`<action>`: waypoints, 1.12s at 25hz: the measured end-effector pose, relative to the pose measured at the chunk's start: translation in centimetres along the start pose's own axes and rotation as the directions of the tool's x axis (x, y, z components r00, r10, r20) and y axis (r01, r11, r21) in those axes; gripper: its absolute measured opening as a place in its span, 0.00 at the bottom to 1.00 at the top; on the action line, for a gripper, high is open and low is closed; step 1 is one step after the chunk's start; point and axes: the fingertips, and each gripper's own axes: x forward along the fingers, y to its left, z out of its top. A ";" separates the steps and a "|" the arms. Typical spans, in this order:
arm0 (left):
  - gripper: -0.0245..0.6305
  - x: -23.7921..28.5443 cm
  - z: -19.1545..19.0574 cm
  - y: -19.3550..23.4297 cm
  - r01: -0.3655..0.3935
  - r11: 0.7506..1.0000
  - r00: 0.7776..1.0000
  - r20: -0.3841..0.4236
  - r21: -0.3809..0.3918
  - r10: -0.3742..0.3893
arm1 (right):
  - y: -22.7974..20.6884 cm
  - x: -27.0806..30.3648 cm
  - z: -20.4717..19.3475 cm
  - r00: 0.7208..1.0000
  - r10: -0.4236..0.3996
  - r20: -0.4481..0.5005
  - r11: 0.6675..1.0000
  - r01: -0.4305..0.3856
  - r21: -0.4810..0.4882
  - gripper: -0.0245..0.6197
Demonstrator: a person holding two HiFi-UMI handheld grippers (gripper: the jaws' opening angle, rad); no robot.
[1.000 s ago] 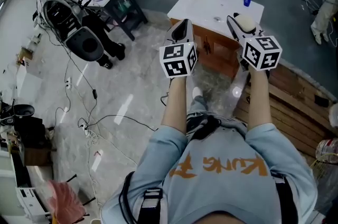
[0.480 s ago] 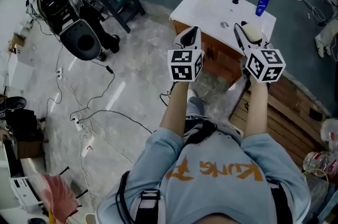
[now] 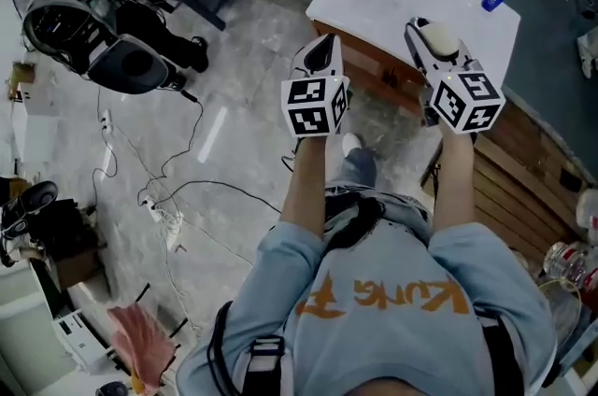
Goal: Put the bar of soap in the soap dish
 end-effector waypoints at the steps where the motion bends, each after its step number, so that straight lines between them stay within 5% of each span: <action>1: 0.07 0.9 0.1 0.5 0.003 1.000 1.000 0.004 -0.020 -0.003 | -0.3 0.9 0.2 1.000 0.001 -0.010 1.000 -0.001 -0.011 0.23; 8: 0.07 5.9 1.1 6.2 0.008 0.993 1.000 0.023 -0.121 -0.006 | -0.6 9.1 2.2 0.998 0.035 -0.057 0.997 -0.039 -0.072 0.23; 15: 0.07 8.7 1.9 11.8 -0.033 0.991 0.999 0.021 -0.126 0.036 | 0.8 15.3 1.0 0.986 0.117 -0.120 0.990 -0.125 -0.064 0.23; 28: 0.07 14.1 0.0 9.9 0.040 0.987 0.997 -0.054 -0.158 -0.049 | -4.2 17.0 -0.4 0.986 0.075 -0.148 0.997 -0.072 0.029 0.23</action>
